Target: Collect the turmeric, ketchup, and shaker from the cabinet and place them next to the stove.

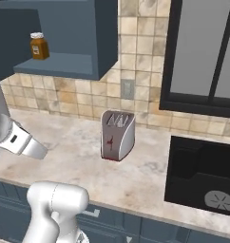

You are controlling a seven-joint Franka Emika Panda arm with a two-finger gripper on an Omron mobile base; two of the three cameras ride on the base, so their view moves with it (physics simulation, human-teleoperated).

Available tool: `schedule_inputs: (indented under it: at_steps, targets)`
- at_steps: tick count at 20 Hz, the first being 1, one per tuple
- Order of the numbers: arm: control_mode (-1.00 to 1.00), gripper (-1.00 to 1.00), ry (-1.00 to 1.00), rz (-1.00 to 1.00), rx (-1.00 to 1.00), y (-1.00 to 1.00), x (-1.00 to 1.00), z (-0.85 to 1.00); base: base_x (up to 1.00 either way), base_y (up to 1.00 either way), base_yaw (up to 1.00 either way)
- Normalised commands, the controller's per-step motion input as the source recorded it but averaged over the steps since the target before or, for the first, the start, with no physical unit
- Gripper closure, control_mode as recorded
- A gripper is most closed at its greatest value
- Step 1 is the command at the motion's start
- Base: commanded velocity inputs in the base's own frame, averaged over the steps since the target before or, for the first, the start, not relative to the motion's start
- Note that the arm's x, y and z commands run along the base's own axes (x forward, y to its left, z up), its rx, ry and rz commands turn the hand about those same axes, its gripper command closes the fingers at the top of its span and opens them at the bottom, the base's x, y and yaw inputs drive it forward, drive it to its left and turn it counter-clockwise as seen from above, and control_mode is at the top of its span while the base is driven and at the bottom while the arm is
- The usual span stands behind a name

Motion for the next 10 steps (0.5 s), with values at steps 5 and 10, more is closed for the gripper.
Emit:
schedule_inputs:
  at_steps: [5,10]
  targets:
    - [-1.00,-1.00,-0.13,0.17,0.03,0.00,0.41,0.00,0.15,0.01,0.00]
    - [-1.00,-1.00,-0.24,0.32,0.04,0.00,0.36,0.11,0.00,0.00,0.00]
